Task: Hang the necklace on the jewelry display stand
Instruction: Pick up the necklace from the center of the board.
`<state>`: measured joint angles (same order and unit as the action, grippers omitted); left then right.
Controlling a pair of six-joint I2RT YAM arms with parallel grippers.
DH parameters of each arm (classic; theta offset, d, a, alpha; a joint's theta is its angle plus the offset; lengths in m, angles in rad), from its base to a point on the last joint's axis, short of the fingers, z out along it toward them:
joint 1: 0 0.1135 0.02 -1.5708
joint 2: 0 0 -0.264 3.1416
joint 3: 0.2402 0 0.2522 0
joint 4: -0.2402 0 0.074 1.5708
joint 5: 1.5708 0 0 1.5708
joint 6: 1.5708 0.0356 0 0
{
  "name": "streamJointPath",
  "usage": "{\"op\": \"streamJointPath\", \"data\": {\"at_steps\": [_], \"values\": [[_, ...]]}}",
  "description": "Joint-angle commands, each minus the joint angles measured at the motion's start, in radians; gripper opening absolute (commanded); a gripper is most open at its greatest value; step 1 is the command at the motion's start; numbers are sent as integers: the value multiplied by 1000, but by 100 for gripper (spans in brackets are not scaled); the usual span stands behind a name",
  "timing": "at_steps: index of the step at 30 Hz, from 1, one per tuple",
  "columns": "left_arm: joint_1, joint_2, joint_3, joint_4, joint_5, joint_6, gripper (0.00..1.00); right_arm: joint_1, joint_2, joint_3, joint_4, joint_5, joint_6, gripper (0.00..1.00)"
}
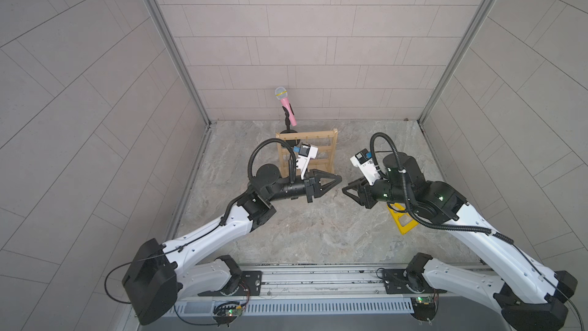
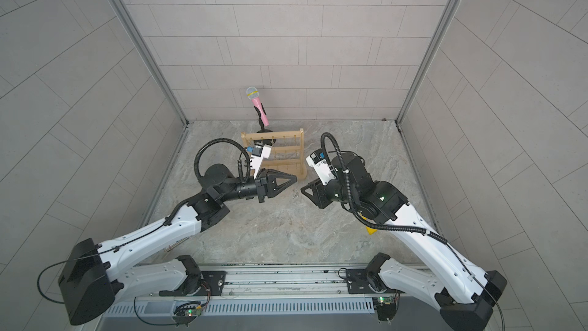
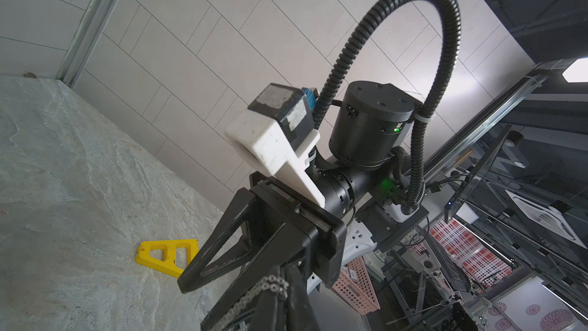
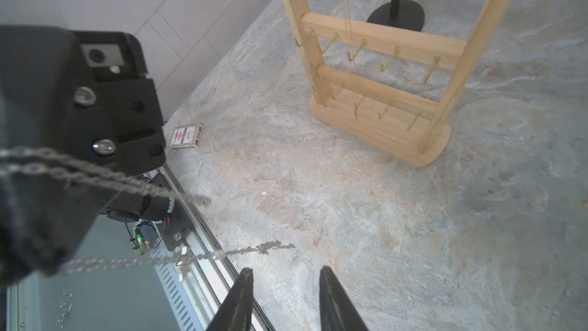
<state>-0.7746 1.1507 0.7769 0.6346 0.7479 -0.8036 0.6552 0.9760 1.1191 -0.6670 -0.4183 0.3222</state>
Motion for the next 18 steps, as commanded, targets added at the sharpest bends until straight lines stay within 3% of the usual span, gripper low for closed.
{"op": "streamJointPath", "data": {"at_steps": [1,18], "values": [[7,-31,39,-23,10,13,8,0,-35,-16,97,-75,7,36],[12,-54,45,-93,-13,43,8,24,-20,-12,169,-134,12,32]]}}
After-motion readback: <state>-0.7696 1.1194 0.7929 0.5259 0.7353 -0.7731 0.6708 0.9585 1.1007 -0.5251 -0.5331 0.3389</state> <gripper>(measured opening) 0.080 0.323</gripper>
